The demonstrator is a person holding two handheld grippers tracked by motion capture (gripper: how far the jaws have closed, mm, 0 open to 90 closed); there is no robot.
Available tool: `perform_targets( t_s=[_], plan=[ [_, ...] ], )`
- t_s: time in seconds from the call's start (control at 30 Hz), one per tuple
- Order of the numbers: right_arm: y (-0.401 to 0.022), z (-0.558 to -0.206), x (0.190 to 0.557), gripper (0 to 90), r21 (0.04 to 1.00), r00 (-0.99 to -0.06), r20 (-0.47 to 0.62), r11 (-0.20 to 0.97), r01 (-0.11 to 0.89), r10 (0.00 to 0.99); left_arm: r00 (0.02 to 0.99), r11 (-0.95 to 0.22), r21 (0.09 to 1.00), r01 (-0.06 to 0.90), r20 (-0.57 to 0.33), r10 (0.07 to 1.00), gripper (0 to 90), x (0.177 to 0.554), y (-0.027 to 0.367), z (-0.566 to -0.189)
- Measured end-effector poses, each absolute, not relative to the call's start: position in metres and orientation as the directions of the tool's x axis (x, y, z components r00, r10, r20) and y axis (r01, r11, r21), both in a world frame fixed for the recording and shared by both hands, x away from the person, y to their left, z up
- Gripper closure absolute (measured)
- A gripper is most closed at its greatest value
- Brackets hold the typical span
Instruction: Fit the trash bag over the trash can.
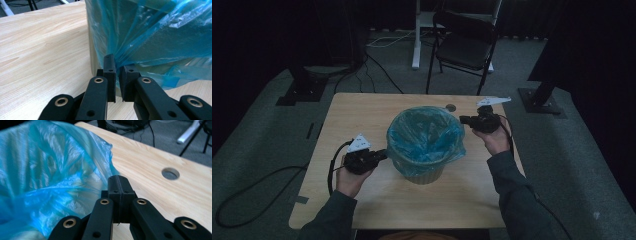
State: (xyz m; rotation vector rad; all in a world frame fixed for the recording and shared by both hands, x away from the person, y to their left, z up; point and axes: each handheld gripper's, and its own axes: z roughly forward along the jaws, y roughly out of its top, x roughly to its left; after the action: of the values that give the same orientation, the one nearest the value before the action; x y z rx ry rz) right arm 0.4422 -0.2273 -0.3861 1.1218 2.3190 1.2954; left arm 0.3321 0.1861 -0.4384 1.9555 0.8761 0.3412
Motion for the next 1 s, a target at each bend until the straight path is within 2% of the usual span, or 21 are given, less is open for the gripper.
perform_targets(
  t_s=[0.23,0.53,0.7,0.73,0.83,1.0],
  plan=[
    [-0.236,-0.411,0.447,90.0,0.771,-0.625,0.166,0.295,0.564,0.763,0.705,-0.307,0.842,0.443,-0.116,0.699,84.4,0.333,0.186,-0.439],
    [-0.230,-0.427,0.449,90.0,0.694,-0.618,0.162,0.357,0.626,0.770,0.690,-0.288,0.838,0.464,-0.138,0.711,84.7,0.334,0.193,-0.440],
    [-0.230,-0.426,0.446,90.0,0.708,-0.628,0.167,0.351,0.613,0.760,0.689,-0.266,0.854,0.446,-0.139,0.711,74.9,0.331,0.198,-0.437],
    [-0.231,-0.424,0.444,90.0,0.724,-0.642,0.177,0.343,0.599,0.746,0.688,-0.256,0.862,0.438,-0.139,0.712,74.9,0.329,0.201,-0.434],
    [-0.230,-0.417,0.440,90.0,0.759,-0.676,0.182,0.335,0.558,0.714,0.682,-0.234,0.873,0.427,-0.141,0.718,66.9,0.328,0.207,-0.429],
    [-0.227,-0.411,0.440,90.0,0.774,-0.689,0.185,0.328,0.542,0.701,0.669,-0.215,0.890,0.403,-0.126,0.733,64.2,0.325,0.217,-0.419]
  ],
)
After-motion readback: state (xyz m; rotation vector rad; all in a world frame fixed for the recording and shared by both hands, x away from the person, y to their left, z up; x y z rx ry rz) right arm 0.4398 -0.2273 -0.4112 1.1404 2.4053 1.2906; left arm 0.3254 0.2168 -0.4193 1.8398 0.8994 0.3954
